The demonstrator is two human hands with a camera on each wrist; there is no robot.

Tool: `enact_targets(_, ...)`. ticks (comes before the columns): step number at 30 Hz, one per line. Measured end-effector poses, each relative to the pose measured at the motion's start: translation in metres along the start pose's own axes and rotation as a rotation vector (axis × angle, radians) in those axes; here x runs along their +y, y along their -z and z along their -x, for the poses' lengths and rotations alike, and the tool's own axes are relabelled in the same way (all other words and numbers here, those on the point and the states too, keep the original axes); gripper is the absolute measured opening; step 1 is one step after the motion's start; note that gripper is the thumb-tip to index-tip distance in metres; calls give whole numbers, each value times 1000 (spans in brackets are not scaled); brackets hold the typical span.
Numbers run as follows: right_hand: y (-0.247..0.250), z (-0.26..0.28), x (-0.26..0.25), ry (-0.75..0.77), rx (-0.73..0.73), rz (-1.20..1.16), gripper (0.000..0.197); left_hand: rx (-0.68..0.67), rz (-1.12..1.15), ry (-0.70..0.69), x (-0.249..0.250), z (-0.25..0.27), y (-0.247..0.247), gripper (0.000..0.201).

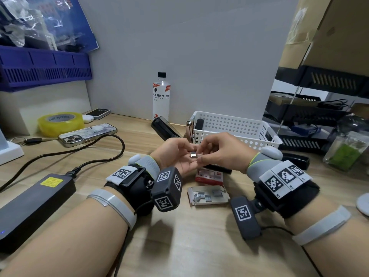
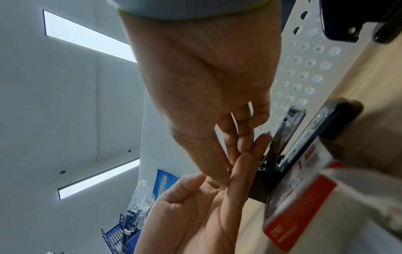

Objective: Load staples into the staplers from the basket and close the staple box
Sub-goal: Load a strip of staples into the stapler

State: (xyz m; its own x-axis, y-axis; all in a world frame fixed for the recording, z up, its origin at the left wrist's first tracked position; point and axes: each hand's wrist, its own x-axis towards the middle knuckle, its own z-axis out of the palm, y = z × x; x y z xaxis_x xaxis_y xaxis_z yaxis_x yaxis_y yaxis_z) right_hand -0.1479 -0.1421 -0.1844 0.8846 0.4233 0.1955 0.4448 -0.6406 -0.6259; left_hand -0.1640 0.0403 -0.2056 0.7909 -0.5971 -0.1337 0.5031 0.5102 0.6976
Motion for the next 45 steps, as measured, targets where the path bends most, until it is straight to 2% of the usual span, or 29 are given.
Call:
enact_targets(6,0,-1,5,-3,25,6,13,-19,-97,9,-2,0,0,55)
enact_targets(9,0,-1,6,10,82,12,5,21,-185,-9,0,-3,2,45)
enact_targets(14,5,1,5,-14,120,21,12,52,-234,-18,0,-3,4,42)
enact_targets(25,8,2,3,11,183,-31,5,101,-277,-91,-2,-7,8,31)
enact_targets(30,11,0,2,-12,195,-11,11,108,-289,-97,2,-7,6,36)
enact_targets(40,26,0,-15,-61,-47,356,6,155,-431,-86,-7,-11,8,22)
enact_targets(45,33,-5,-7,-120,29,366,7,210,-383,-90,1,-12,14,20)
